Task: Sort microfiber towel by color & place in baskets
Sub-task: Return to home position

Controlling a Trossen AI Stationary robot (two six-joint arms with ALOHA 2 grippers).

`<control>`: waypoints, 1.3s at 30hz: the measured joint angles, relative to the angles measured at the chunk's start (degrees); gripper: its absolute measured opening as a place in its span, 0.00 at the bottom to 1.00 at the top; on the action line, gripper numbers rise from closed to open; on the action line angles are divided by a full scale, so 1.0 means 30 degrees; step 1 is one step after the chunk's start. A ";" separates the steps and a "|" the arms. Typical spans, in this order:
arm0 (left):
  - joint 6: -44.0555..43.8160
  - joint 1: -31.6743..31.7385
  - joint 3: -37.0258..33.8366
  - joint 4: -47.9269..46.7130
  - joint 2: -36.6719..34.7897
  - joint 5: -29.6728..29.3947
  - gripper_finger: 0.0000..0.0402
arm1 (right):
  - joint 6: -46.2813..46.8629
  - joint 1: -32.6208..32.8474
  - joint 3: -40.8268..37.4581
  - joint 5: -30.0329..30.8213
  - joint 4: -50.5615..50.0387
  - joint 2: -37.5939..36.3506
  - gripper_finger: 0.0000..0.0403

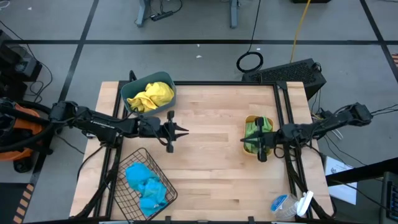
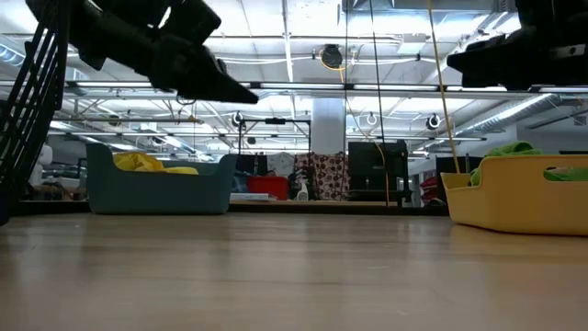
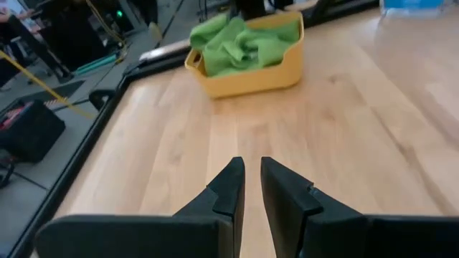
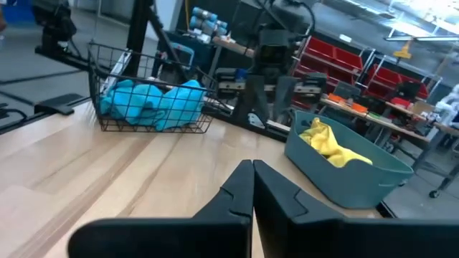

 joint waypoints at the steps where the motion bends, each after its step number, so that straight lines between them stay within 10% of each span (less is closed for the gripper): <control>1: -0.0021 0.0022 -0.0184 0.0059 0.0000 -0.0006 0.14 | 0.0188 -0.0205 -0.0221 -0.0107 0.0038 -0.0301 0.00; 17: -0.1305 0.0379 -0.2654 0.2793 -0.0450 0.0979 0.14 | 0.1171 -0.2562 -0.1178 -0.1958 -0.0821 -0.1255 0.00; 39: -0.3873 0.0261 -0.7701 0.3436 -0.7380 0.0952 0.14 | 0.1933 -0.2693 -0.1681 -0.1870 -0.0581 -0.1260 0.00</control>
